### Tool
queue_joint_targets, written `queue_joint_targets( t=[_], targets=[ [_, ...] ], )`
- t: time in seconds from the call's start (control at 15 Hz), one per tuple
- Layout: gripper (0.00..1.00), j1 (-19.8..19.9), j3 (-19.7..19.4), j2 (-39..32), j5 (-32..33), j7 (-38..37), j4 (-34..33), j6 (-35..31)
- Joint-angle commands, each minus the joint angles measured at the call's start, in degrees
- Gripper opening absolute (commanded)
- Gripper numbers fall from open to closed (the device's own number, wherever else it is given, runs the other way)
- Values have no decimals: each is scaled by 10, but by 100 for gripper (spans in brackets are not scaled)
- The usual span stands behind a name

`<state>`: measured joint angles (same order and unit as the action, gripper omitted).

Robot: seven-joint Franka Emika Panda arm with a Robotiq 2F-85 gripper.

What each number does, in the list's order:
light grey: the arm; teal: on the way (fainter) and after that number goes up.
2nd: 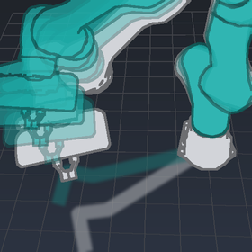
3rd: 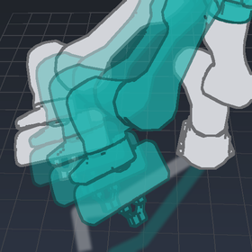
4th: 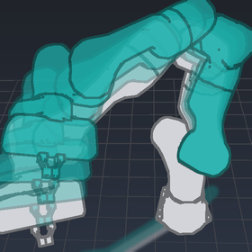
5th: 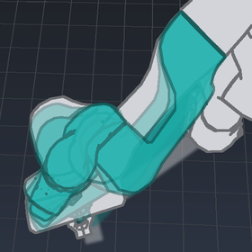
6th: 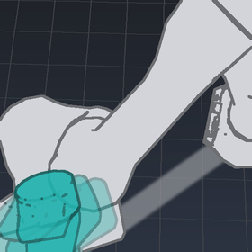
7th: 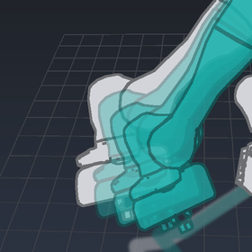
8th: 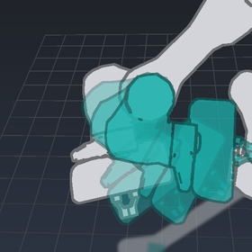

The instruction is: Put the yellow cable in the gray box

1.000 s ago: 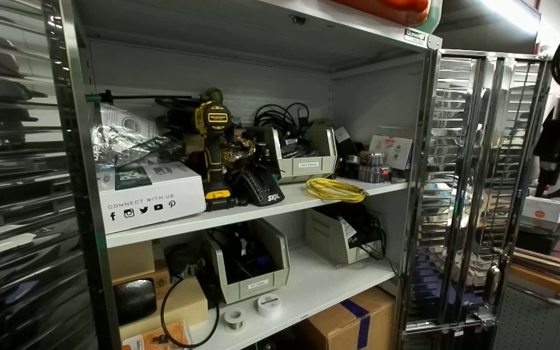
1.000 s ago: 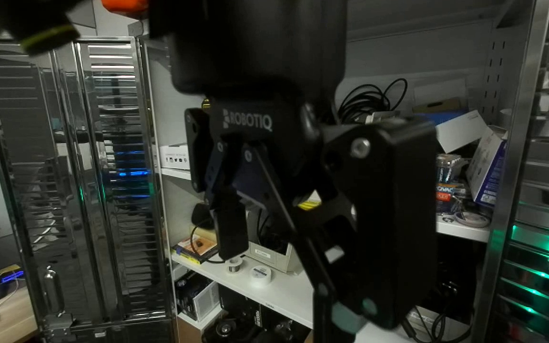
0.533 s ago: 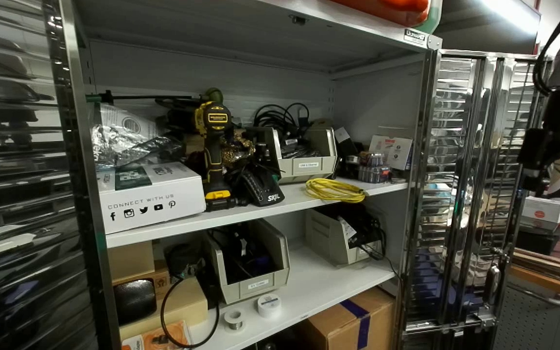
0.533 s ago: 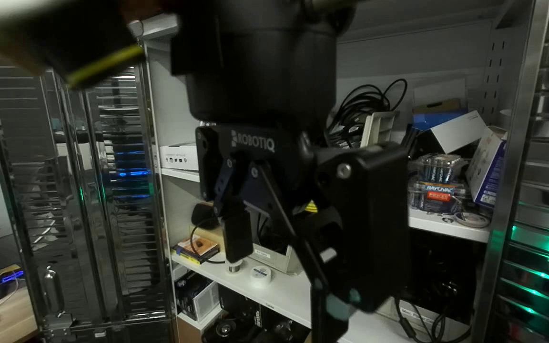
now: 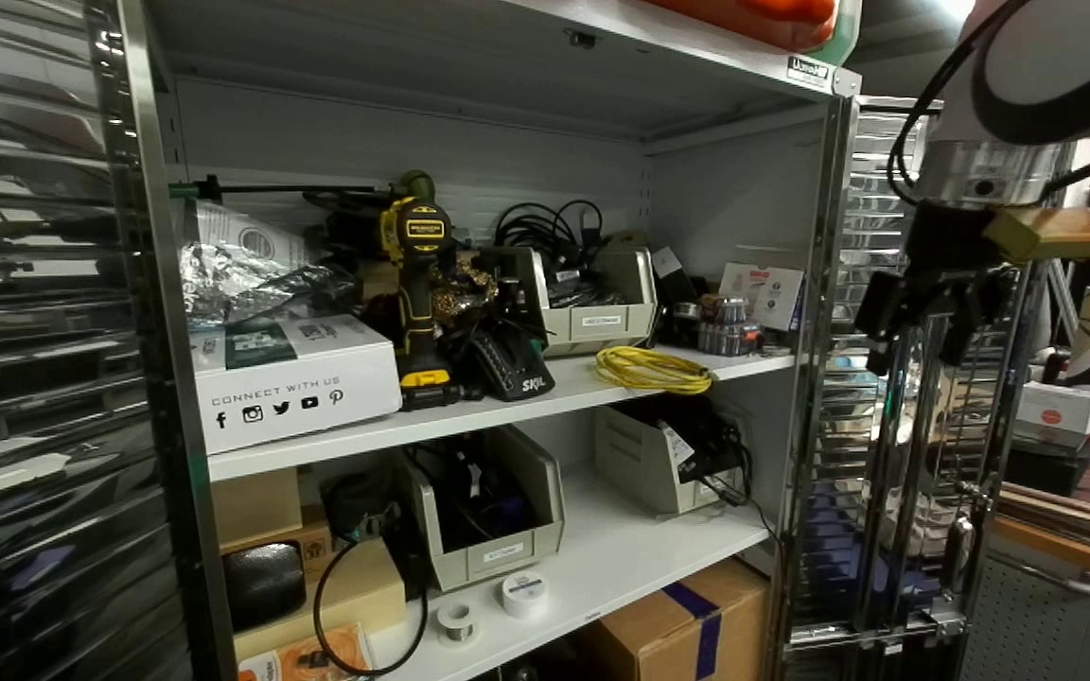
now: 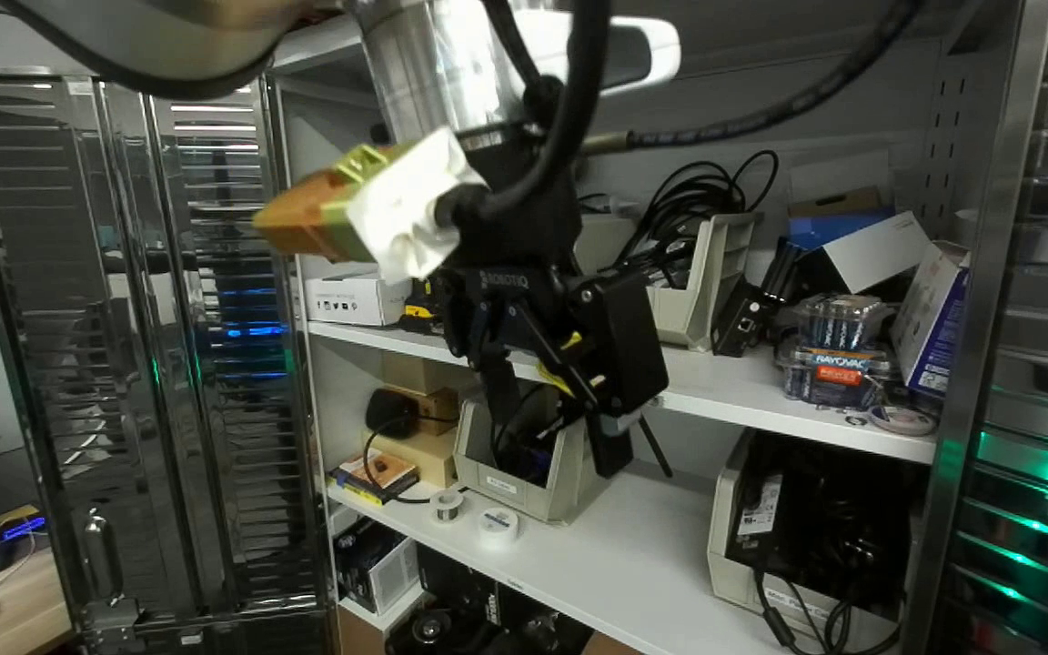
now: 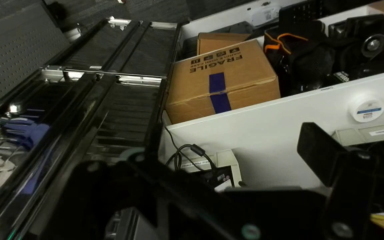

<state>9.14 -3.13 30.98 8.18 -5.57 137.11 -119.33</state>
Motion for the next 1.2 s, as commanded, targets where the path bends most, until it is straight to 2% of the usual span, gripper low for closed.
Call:
queue_joint_targets(
  t=[0.0,0.27,0.6,0.93,1.13],
  targets=[
    [100,1,22,-65,-4,-78,-20,-86],
    [100,6,35,-134,-14,-177,-52,-151],
    [100,-2,30,-189,-40,-241,-111,-174],
    [100,-13,25,-236,-69,-241,-154,-196],
    [100,-29,16,-262,-129,-191,-167,-220]
  ],
)
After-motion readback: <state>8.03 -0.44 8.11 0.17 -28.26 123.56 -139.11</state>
